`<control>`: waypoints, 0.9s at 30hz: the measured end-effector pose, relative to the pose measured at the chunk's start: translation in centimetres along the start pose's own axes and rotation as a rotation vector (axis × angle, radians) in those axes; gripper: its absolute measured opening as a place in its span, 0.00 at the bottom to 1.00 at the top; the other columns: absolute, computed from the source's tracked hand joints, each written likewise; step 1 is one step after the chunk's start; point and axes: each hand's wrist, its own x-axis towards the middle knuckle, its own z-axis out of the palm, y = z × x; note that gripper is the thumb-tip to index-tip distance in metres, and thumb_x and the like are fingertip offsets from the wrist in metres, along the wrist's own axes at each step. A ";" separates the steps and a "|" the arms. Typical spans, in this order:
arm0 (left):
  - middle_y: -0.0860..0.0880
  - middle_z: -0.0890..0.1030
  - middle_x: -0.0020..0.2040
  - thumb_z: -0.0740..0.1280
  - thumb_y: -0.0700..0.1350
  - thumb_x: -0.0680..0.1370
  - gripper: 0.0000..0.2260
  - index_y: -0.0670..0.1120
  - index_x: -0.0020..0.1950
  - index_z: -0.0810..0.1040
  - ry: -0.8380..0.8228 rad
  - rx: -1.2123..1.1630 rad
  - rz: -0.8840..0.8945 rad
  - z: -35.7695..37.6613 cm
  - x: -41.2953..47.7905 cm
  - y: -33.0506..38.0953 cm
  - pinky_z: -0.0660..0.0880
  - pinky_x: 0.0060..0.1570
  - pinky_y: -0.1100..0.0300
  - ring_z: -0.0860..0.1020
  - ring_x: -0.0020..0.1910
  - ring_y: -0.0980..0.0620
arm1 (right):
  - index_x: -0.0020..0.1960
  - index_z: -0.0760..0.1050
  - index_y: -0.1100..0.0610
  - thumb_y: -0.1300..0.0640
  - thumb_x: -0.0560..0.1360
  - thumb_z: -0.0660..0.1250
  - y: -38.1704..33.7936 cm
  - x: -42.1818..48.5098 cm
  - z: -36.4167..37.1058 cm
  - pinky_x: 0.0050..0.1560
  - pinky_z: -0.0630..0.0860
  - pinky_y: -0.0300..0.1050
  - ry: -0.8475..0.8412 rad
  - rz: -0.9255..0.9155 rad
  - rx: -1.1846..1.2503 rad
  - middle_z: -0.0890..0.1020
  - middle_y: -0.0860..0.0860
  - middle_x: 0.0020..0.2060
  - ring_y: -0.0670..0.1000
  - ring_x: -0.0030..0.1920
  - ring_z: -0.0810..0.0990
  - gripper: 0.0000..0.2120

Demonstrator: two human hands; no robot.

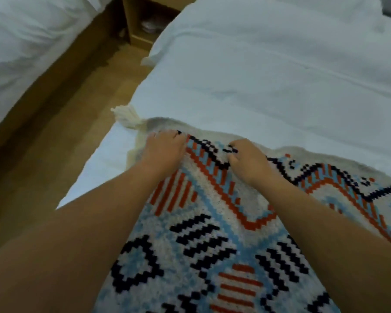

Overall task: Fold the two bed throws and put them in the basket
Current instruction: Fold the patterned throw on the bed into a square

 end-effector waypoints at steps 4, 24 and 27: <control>0.42 0.69 0.65 0.54 0.52 0.79 0.18 0.48 0.68 0.65 0.007 -0.033 -0.266 0.0 1.4 -4.9 0.64 0.60 0.43 0.66 0.64 0.41 | 0.72 0.60 0.58 0.54 0.80 0.57 -3.5 2.2 2.3 0.59 0.70 0.50 0.030 0.053 0.012 0.68 0.57 0.69 0.58 0.64 0.72 0.22; 0.44 0.73 0.58 0.60 0.37 0.76 0.14 0.43 0.62 0.71 0.084 0.079 -0.225 -0.3 12.9 -10.6 0.65 0.59 0.46 0.63 0.66 0.41 | 0.69 0.59 0.58 0.54 0.81 0.52 -7.6 13.4 6.0 0.61 0.67 0.54 0.075 0.044 -0.073 0.64 0.62 0.67 0.62 0.60 0.68 0.18; 0.43 0.50 0.77 0.53 0.41 0.80 0.26 0.46 0.76 0.47 0.027 0.005 -0.211 3.8 10.4 -10.2 0.51 0.70 0.38 0.46 0.75 0.41 | 0.75 0.35 0.49 0.42 0.80 0.44 -7.0 12.0 9.9 0.72 0.37 0.53 -0.009 -0.030 -0.171 0.41 0.55 0.76 0.59 0.76 0.42 0.29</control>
